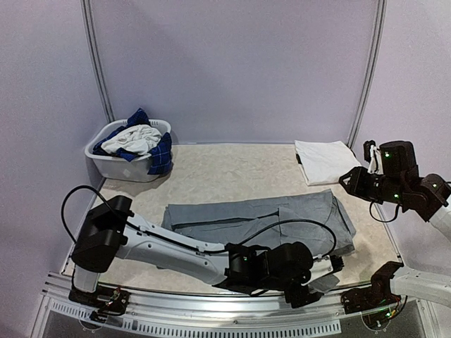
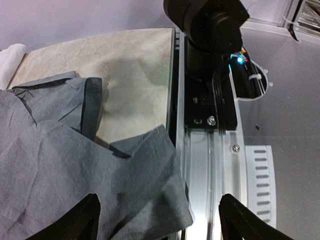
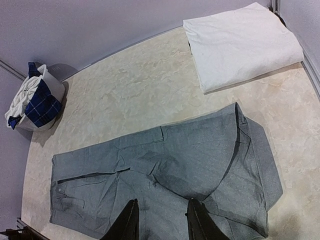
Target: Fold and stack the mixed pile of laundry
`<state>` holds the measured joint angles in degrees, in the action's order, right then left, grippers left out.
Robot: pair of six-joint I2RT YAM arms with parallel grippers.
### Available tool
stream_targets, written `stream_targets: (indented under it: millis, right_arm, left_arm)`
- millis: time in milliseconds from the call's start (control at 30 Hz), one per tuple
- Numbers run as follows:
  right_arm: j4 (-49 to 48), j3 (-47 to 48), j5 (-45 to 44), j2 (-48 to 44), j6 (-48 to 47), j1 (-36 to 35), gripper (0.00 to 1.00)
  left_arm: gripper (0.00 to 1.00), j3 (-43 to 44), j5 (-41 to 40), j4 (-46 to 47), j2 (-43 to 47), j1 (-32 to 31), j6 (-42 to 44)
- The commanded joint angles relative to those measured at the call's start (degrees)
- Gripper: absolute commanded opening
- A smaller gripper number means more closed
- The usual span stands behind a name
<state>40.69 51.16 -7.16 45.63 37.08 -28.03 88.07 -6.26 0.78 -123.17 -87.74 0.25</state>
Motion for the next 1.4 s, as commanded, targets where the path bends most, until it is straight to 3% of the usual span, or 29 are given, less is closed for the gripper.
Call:
stream_targets:
  millis: [0,200,333,400,467,500,800,1033,1367]
  right_arm:
    - [0.38,-1.40,0.54,-1.23,-1.28,0.56,0.33]
    - [0.53,-1.79,1.09,-1.50,-1.92,0.62,0.33]
    - [0.23,-2.26,2.06,-1.59,-2.18,0.70,0.33]
    - [0.20,-2.38,2.42,-1.54,-2.32,0.73,0.33]
    - [0.19,-2.46,2.46,-1.49,-2.44,0.72,0.33]
    - [0.26,-2.46,2.32,-1.50,-2.53,0.70,0.33]
    - [1.57,0.13,-0.75,-1.01,-3.45,1.20,0.33]
    - [0.98,1.72,-0.10,0.55,-4.36,1.43,0.33]
    - [1.17,2.47,-0.22,0.53,-4.55,1.51,0.33]
  left_arm:
    - [0.82,4.29,-2.13,1.30,-3.65,-0.94,1.91]
    - [0.65,9.22,-5.41,-0.42,-8.57,-0.87,2.96]
    - [0.46,11.94,-9.27,-2.96,-10.94,-0.85,4.25]
    - [0.30,12.52,-10.21,-3.28,-11.38,-0.91,4.77]
    - [0.02,12.80,-10.45,-3.25,-11.28,-0.98,4.67]
    - [0.00,12.97,-10.52,-3.24,-11.10,-1.06,4.59]
    - [0.00,16.76,-4.60,-5.75,-9.71,-2.38,0.15]
    - [0.00,22.52,-4.81,-9.72,-11.05,-1.91,-6.68]
    - [0.00,26.55,-1.86,-7.18,-12.92,0.18,-13.79]
